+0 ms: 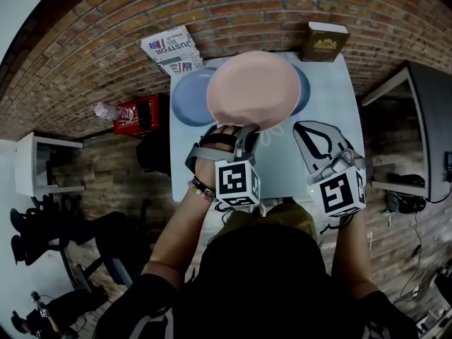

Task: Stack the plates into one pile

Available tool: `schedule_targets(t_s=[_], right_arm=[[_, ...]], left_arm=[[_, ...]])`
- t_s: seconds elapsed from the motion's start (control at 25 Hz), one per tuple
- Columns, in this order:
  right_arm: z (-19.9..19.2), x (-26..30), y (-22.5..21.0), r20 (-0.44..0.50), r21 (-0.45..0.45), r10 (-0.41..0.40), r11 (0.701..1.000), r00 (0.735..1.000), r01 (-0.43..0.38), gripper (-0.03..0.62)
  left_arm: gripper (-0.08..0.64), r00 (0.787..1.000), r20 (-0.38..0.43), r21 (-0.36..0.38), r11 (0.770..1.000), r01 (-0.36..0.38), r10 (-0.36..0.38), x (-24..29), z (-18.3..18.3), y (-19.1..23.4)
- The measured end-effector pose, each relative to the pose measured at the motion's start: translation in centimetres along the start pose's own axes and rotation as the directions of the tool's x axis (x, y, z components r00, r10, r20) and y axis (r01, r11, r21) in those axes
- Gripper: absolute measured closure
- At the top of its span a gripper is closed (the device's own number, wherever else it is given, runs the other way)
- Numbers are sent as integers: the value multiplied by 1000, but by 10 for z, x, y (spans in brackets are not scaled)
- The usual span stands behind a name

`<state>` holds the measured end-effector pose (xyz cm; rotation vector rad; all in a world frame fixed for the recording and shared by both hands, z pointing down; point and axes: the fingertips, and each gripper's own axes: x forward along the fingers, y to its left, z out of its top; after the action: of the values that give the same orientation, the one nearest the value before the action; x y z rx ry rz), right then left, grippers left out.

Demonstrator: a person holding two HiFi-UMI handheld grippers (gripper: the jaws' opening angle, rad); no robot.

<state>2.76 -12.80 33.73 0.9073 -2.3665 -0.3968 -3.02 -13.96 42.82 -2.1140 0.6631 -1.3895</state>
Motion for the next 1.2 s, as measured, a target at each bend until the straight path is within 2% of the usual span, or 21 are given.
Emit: schedule_targets(t_s=[0.2,0.52,0.68,0.92,1.08,1.2], right_arm=[[-16,2,-13,4,33,12,999,1000,-12,557],[-39,11,-37,-11,16,56,998,998,-55,557],[-53,16,-48,2,56,60,997,998,-60,557],[-76,24,-70,-16,69,75,995,997,-73,557],[-91,33,-83,-47,46,98,994,994,-96,557],[-103,39,-88,-53,77,103,992,993,-99,557]], left_arm=[[523,1000,-12,-3,1000,27,-27,22,12,-2],[522,998,-36,-21,998,59,-60,66,24,-2],[522,996,-47,-28,996,80,-82,89,27,-4],[522,992,-54,-61,992,112,-116,126,32,-7],[522,987,-69,-49,988,145,-148,150,32,-11],[522,985,-67,-44,987,158,-160,167,30,-15]])
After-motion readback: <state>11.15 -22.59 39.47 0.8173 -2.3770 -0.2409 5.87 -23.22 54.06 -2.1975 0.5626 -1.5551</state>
